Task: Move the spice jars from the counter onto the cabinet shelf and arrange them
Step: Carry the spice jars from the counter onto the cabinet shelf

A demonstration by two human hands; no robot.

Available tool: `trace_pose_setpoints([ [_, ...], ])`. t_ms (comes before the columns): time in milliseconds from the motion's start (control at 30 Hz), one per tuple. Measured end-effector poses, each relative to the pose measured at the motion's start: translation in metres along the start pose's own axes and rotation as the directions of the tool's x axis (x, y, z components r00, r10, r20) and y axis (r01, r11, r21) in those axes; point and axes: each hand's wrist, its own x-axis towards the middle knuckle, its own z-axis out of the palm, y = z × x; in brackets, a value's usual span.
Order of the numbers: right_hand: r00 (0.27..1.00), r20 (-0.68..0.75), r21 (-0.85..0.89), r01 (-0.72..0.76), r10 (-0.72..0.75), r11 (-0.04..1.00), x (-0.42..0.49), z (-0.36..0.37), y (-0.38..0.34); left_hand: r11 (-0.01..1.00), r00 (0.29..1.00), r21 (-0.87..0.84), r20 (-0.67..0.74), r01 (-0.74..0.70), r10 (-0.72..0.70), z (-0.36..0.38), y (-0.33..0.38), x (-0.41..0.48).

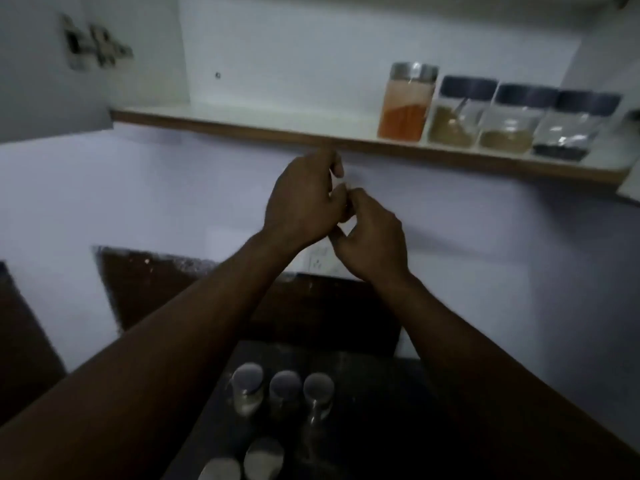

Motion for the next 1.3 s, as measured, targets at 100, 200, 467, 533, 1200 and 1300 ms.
trace_pose_setpoints([
  [100, 0.977, 0.197, -0.012, -0.081, 0.082, 0.997, -0.063, 0.044, -0.02, 0.995, 0.976, 0.016, 0.195, 0.097, -0.099, -0.01, -0.042, -0.068],
  [200, 0.944, 0.297, -0.019, -0.145, 0.144, 0.989, -0.117, 0.079, -0.036, 0.989, 0.924, 0.056, 0.354, 0.136, -0.147, -0.015, -0.083, -0.129],
  [467, 0.773, 0.571, -0.075, -0.287, 0.277, 0.955, -0.224, 0.143, -0.058, 0.958, 0.727, 0.12, 0.629, 0.261, -0.276, -0.013, -0.141, -0.272],
  [533, 0.756, 0.591, -0.094, -0.283, 0.282, 0.954, -0.243, 0.153, -0.062, 0.95, 0.72, 0.114, 0.628, 0.29, -0.295, -0.012, -0.147, -0.298],
  [1200, 0.425, 0.854, -0.191, -0.278, 0.299, 0.941, -0.383, 0.225, -0.076, 0.826, 0.252, 0.399, 0.818, 0.398, -0.517, 0.017, -0.195, -0.468],
  [1300, 0.454, 0.843, -0.15, -0.316, 0.288, 0.937, -0.383, 0.227, -0.076, 0.837, 0.35, 0.366, 0.784, 0.407, -0.513, 0.01, -0.198, -0.472],
])
